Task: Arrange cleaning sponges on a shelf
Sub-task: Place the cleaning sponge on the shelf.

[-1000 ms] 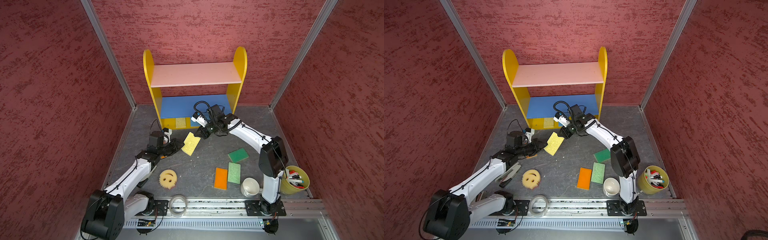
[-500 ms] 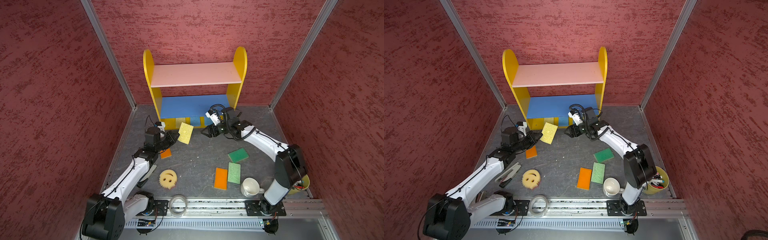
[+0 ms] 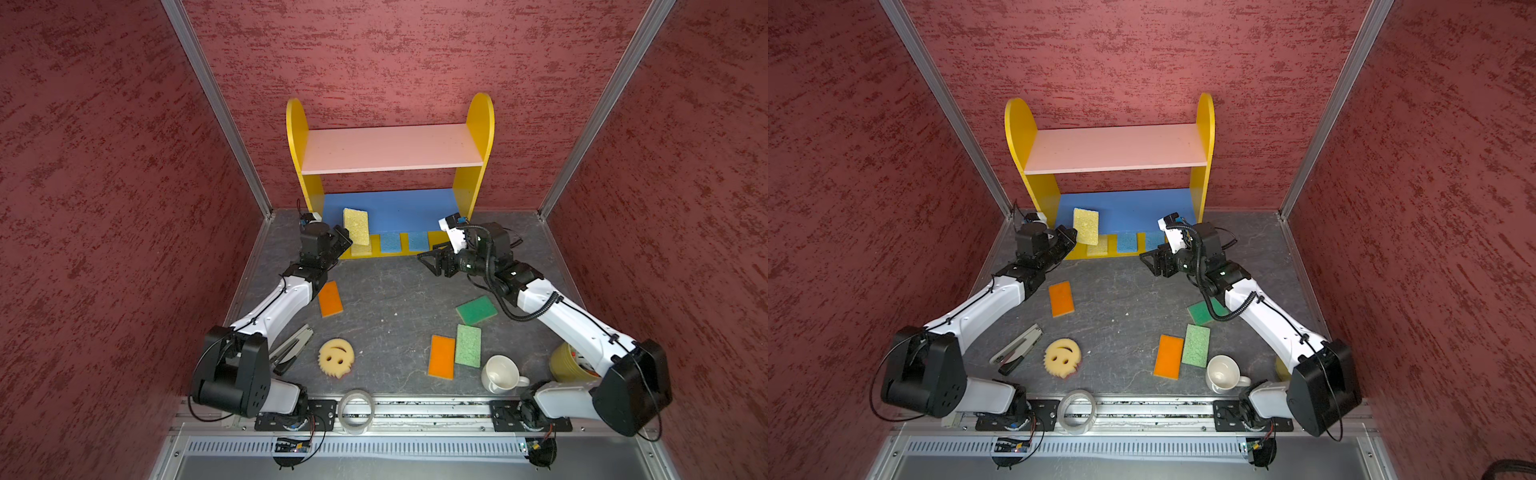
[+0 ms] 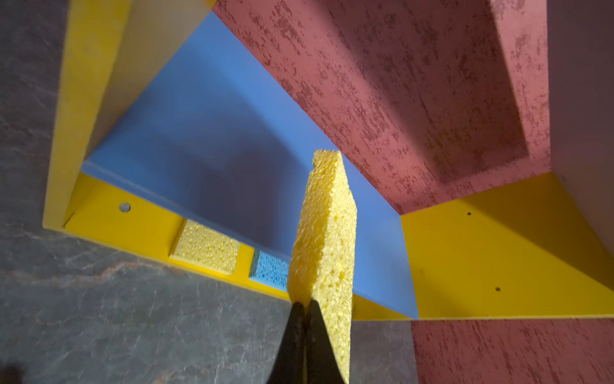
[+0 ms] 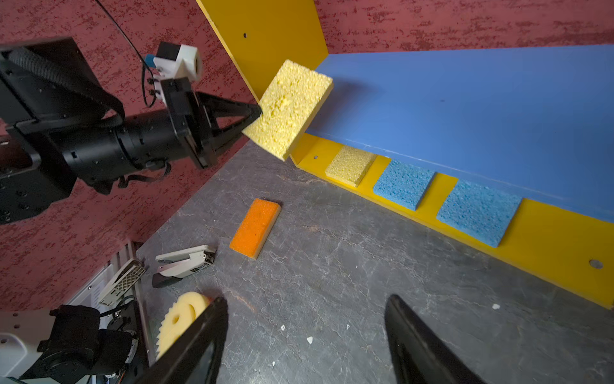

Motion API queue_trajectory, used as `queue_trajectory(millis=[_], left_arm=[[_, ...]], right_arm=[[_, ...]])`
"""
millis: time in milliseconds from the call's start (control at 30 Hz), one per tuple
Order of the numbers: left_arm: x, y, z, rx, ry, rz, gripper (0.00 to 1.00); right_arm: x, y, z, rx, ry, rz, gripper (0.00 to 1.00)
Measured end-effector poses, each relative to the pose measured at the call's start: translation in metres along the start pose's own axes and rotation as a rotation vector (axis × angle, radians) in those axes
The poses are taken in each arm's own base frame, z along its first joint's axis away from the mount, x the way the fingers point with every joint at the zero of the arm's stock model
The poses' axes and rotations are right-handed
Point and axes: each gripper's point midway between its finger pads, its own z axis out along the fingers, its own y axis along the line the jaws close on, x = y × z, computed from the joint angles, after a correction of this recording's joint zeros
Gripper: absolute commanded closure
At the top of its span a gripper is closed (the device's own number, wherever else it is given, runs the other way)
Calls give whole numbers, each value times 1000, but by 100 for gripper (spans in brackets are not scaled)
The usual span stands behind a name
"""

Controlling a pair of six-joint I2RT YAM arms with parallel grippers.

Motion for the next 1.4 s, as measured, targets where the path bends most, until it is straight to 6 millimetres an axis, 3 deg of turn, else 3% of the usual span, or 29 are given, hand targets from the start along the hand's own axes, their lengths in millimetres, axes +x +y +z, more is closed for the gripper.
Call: queue_trajectory(millis=[300,433,900,1400], left_arm=[[-19,-30,50,-38,-79,98,98],[-20,-31,66,-68,-82,126,98],[-40,6,95,-205,-75,140,96],[-25,26,109,-247,2,136,95]], right_arm=[[27,-6,4,-1,54,36,24],[29,-6,4,-2,59,37,24],[44,-11,6,4,87,55,24],[43,-11,6,4,84,58,24]])
